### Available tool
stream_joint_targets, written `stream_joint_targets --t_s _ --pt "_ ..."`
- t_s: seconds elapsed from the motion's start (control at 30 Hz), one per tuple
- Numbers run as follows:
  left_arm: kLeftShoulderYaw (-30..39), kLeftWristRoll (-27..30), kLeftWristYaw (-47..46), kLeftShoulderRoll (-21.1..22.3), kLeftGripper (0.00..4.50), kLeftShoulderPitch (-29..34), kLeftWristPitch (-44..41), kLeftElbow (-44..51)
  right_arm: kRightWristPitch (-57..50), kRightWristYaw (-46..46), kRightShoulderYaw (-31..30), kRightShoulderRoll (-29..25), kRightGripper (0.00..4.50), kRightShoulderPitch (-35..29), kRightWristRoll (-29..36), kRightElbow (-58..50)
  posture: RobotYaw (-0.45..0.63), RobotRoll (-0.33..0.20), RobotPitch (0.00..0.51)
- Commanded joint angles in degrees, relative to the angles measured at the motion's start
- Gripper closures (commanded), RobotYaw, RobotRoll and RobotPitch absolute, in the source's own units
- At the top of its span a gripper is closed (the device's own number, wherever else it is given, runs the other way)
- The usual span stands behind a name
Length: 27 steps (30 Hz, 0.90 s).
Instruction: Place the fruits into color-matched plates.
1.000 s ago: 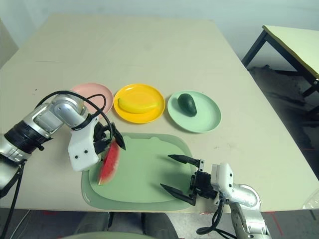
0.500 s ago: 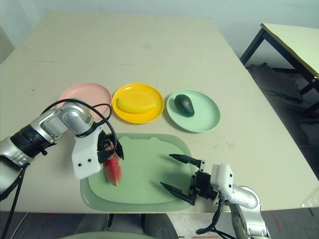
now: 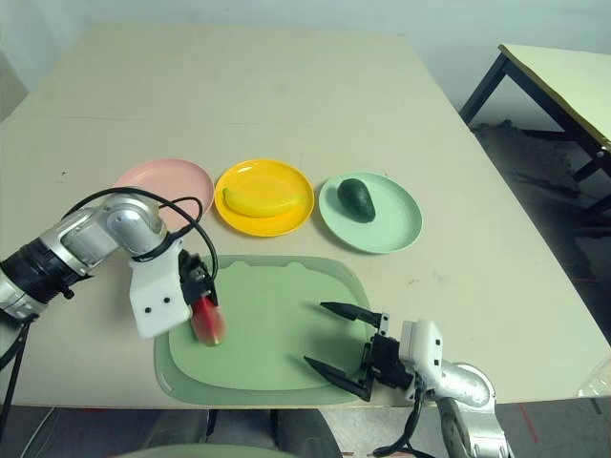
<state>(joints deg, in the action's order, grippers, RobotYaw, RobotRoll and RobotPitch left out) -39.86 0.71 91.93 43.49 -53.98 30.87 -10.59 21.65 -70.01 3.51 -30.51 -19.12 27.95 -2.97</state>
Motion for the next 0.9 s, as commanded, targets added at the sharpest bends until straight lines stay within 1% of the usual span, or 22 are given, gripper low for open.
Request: stream_joint_targets --t_s 0.03,0.17,0.3,0.37,0.47,0.57,0.63,0.77,0.9 --pt "5.8 -0.8 -0.9 1.3 2.44 -3.1 0.0 -6.0 -2.1 3.3 -0.1 0.7 0.00 -2.8 0.0 -3.8 0.05 0.000 0.145" --pt "9.6 -4.3 -3.0 2.8 2.44 -6.7 2.8 -16.0 -4.4 8.3 -0.5 2.9 0.00 -4.8 -0.3 -6.7 0.07 0.000 0.142" --pt "11.1 -10.7 -7.6 4.3 2.44 -10.8 8.5 -30.0 -6.8 13.3 -2.1 5.4 0.00 -6.1 -1.1 -10.8 0.07 0.000 0.144" --pt "11.1 -13.4 -10.0 4.1 2.44 -12.5 10.7 -35.3 -7.6 14.9 -2.3 6.0 0.00 -6.4 -1.3 -11.9 0.07 0.000 0.146" --pt "10.6 -18.5 -16.1 2.9 2.44 -15.7 13.4 -44.1 -8.4 17.3 -2.5 6.9 0.00 -6.6 -1.6 -12.8 0.07 0.000 0.147" --pt "9.5 -23.7 -23.3 1.1 2.44 -18.1 14.8 -50.9 -8.5 18.5 -2.7 7.5 0.00 -6.8 -1.8 -12.9 0.06 0.000 0.149" --pt "8.8 -26.6 -27.2 -0.1 2.44 -18.9 15.4 -54.1 -8.3 18.8 -2.8 7.5 0.00 -6.8 -2.0 -12.7 0.06 0.000 0.149" --pt "7.9 -30.6 -32.9 -2.6 2.44 -19.3 15.5 -58.5 -7.6 19.2 -2.6 7.7 0.00 -7.1 -2.2 -12.2 0.05 0.000 0.151" --pt "7.3 -33.1 -36.2 -4.4 2.44 -19.2 15.5 -60.7 -7.0 19.3 -2.4 7.7 0.00 -7.7 -2.3 -11.9 0.03 0.000 0.157"
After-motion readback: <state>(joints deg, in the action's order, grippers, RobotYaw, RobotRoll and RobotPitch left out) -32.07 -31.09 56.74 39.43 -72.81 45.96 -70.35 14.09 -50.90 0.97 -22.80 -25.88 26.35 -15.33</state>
